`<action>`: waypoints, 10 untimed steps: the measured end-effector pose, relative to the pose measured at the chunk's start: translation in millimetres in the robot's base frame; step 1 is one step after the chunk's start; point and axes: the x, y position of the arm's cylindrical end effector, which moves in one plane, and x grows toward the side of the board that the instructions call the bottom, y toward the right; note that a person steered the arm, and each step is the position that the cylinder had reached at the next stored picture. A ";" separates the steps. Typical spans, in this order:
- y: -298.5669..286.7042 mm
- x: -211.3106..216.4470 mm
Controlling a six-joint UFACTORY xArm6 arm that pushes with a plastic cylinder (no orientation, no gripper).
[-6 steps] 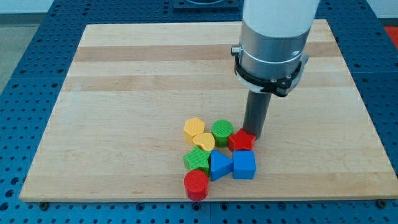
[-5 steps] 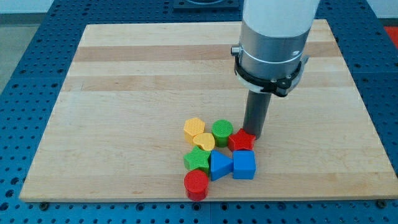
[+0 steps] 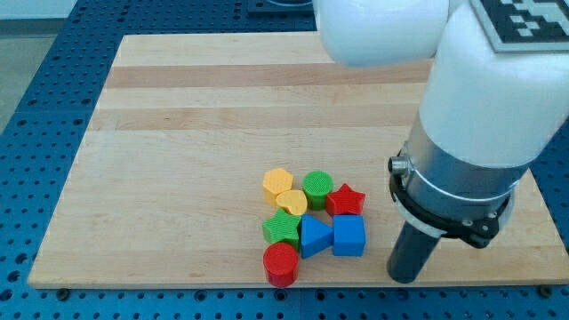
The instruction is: Move the red circle left a bit
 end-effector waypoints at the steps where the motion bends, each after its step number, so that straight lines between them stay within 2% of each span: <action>1: -3.6 0.5; 4: -40.2 1.1; 5: -95.1 1.1; 7: -99.2 1.1; 10: -135.9 -7.0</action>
